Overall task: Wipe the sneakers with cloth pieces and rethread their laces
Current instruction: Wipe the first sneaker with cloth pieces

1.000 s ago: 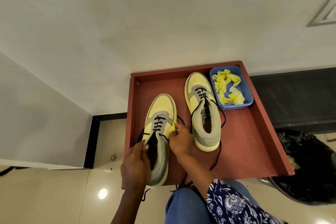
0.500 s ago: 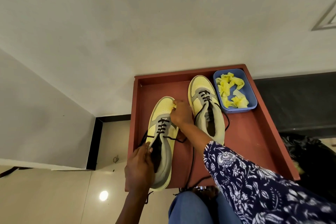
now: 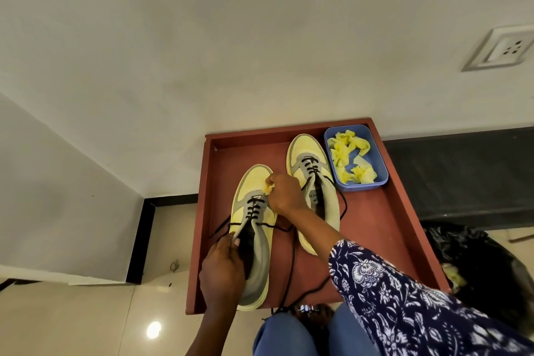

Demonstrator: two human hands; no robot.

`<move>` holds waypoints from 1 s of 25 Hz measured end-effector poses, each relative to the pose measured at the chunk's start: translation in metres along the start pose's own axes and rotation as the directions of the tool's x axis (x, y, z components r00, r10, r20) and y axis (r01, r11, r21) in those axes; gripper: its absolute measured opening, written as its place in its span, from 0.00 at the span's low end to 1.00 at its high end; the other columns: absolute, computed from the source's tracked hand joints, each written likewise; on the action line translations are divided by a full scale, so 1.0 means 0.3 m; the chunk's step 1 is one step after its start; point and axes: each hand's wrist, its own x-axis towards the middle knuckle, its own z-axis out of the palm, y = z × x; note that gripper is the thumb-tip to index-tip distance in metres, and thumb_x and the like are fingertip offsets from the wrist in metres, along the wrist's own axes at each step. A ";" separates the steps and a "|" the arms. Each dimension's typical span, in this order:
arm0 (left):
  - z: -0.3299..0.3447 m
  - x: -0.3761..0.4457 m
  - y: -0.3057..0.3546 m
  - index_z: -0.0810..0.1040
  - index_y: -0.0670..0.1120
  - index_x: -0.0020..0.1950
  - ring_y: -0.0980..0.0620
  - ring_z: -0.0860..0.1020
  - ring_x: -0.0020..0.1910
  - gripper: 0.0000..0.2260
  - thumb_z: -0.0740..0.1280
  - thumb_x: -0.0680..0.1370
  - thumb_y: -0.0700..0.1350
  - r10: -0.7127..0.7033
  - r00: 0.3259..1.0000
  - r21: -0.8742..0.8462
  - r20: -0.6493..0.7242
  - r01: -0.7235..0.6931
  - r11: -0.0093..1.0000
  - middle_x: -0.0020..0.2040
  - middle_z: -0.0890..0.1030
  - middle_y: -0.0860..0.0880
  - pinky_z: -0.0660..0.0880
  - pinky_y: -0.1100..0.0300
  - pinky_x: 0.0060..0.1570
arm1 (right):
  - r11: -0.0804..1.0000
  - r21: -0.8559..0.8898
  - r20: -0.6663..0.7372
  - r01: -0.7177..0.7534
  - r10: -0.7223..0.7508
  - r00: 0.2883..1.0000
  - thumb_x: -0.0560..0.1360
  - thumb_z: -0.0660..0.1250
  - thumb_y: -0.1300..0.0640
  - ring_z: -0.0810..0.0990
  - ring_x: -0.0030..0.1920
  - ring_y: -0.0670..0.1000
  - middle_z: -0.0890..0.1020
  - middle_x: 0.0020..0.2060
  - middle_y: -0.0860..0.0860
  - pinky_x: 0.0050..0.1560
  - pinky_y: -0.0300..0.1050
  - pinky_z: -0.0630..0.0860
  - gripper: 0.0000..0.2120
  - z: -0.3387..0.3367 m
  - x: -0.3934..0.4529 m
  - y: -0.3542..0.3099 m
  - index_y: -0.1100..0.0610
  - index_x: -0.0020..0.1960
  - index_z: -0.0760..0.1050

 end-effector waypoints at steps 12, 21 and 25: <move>0.057 0.018 0.384 0.73 0.44 0.63 0.48 0.77 0.56 0.13 0.62 0.78 0.39 0.161 0.985 -0.341 0.063 -0.131 0.931 0.58 0.77 0.46 0.71 0.60 0.51 | 0.963 0.269 -0.067 0.034 -0.016 0.998 0.72 0.65 0.63 0.78 0.53 0.52 0.81 0.52 0.53 0.51 0.40 0.72 0.11 -0.240 -0.106 0.048 0.59 0.53 0.78; 0.239 0.061 0.615 0.78 0.44 0.48 0.52 0.76 0.44 0.07 0.64 0.74 0.35 0.182 0.950 -0.390 0.253 -0.072 0.918 0.44 0.80 0.48 0.73 0.61 0.42 | 0.948 0.312 -0.119 -0.059 0.101 0.988 0.71 0.61 0.67 0.79 0.56 0.54 0.82 0.53 0.54 0.58 0.49 0.76 0.15 -0.408 -0.104 0.248 0.58 0.54 0.80; 0.333 0.071 0.669 0.76 0.43 0.43 0.54 0.76 0.39 0.07 0.65 0.72 0.32 0.179 0.940 -0.396 0.290 -0.053 0.917 0.41 0.78 0.48 0.68 0.75 0.34 | 0.955 0.277 -0.166 -0.104 0.154 0.974 0.72 0.61 0.69 0.77 0.59 0.54 0.79 0.58 0.54 0.58 0.43 0.72 0.17 -0.441 -0.081 0.335 0.61 0.59 0.75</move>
